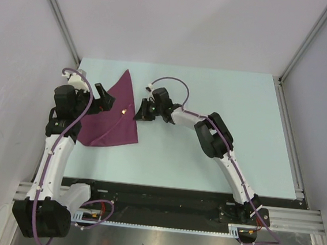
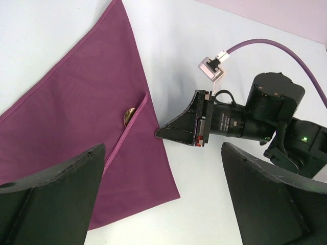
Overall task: Fold the napkin, place the utensils inside, and roll it up
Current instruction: Fold the napkin
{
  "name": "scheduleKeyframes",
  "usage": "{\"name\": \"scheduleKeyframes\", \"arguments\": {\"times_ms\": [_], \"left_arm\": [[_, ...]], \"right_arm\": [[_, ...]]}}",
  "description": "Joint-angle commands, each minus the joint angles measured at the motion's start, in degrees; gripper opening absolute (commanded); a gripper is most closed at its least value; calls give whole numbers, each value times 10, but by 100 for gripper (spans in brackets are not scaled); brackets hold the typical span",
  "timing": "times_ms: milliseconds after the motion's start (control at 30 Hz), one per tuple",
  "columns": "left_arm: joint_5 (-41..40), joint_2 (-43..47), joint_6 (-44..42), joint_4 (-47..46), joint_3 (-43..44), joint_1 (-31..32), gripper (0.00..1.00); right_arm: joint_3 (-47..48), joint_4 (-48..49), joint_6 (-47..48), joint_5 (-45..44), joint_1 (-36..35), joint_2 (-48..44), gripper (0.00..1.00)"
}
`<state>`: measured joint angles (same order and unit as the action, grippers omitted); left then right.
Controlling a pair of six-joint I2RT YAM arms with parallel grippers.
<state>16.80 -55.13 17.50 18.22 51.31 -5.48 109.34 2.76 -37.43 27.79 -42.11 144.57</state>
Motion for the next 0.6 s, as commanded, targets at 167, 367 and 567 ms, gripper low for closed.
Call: {"name": "scheduleKeyframes", "arguments": {"times_ms": [167, 367, 567], "left_arm": [[17, 3, 0, -10, -2, 5, 100], [21, 5, 2, -13, -2, 5, 100], [25, 5, 3, -13, -2, 9, 100]], "right_arm": [[-48, 20, -36, -25, -3, 7, 0], [-165, 152, -102, -32, 7, -47, 0], [-314, 216, -128, -83, 2, -136, 0]]}}
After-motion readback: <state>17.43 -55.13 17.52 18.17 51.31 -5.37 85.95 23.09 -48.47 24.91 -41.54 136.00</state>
